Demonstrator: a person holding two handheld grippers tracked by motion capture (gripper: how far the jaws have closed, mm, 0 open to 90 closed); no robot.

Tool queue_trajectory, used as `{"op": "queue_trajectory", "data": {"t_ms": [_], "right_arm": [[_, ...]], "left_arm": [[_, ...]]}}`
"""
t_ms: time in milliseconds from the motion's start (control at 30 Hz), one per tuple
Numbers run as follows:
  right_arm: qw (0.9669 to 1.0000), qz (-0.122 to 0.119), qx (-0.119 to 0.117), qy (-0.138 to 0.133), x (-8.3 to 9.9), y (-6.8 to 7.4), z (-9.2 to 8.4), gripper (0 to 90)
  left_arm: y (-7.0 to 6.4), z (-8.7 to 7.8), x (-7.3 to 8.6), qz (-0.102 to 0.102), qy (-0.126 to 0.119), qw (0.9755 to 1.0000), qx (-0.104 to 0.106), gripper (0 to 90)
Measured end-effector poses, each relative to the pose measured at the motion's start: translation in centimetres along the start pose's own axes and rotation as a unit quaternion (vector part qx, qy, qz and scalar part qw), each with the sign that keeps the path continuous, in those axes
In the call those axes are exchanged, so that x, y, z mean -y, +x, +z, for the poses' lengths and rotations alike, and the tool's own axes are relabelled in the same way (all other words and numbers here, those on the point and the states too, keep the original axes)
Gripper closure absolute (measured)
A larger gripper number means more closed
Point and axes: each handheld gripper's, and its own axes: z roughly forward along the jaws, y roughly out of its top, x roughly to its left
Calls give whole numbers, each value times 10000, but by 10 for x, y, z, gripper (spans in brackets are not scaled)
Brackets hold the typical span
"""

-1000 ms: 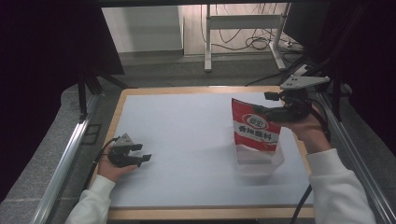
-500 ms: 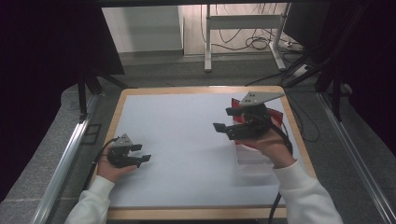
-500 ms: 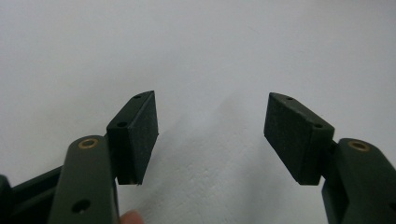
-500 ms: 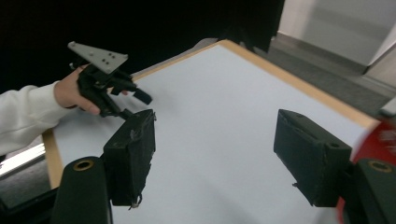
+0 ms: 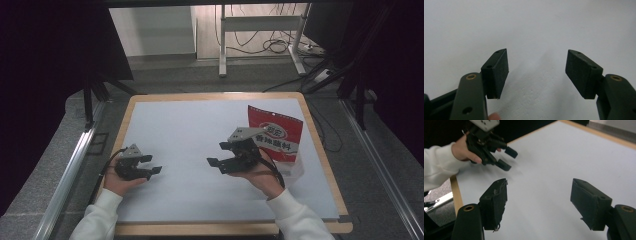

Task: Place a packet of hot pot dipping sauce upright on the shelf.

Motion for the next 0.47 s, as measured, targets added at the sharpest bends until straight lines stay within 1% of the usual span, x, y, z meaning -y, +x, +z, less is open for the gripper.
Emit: {"op": "queue_trajectory", "data": {"t_ms": [33,100,167,233,300,400,433,467], "right_arm": [[10000,27,-10,34,4,0,4,293],[9999,89,-6,70,11,-2,12,291],[9997,94,25,205,15,-2,19,285],[9997,79,66,240,17,-1,21,285],[9997,66,93,206,18,0,21,281],[9998,49,168,133,21,1,21,269],[9995,5,254,174,24,2,23,257],[9995,5,254,174,24,2,23,257]], "left_arm": [[-1,0,0,-26,-23,10000,2,349],[-1,0,1,-2,-31,10000,-6,349],[-1,-1,0,20,-16,10000,-10,348],[-2,0,1,9,-27,10000,-17,348],[-2,-1,1,42,-8,10000,-19,348],[-2,-2,0,4,-74,10000,-34,348],[-3,-2,0,-9,-92,10000,-36,348],[-3,-2,-1,-3,-106,9999,-44,348]]}}
